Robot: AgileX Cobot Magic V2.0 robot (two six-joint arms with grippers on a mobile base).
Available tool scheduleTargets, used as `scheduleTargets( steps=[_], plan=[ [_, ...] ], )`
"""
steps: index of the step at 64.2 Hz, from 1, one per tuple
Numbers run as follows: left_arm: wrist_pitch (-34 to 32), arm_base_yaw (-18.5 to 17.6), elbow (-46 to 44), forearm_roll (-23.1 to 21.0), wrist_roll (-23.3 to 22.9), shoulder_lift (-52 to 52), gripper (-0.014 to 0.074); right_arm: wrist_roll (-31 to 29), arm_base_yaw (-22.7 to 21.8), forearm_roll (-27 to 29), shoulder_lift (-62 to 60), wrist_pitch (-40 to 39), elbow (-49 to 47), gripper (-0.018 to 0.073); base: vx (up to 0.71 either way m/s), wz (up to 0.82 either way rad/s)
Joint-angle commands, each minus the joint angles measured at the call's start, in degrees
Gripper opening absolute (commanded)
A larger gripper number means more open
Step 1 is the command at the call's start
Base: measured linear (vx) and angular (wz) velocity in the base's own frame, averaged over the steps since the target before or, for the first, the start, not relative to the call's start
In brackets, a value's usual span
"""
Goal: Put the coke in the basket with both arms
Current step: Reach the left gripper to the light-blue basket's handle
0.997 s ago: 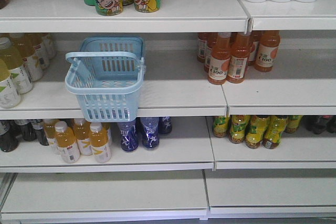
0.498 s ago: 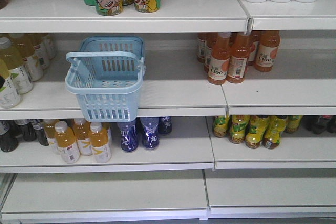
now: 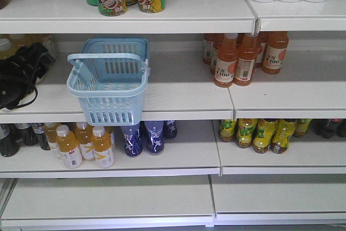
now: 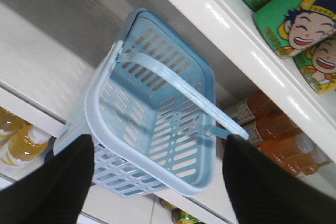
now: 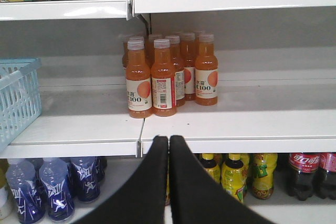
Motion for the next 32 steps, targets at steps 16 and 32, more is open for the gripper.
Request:
scheduleTargets(
  steps=[16,32],
  plan=[
    [6.5,-0.3,-13.1,-13.3,-0.3,9.7,0.0502,-0.2,-0.1,-0.6,-0.8,-4.0,0.9,-0.0009,0.0,0.0],
    [10.6,-0.3,-19.7,-22.7,1.4,15.0,0.0502,-0.2,-0.1,-0.6,-0.8,-4.0,0.9,-0.0009,0.0,0.0]
  ],
)
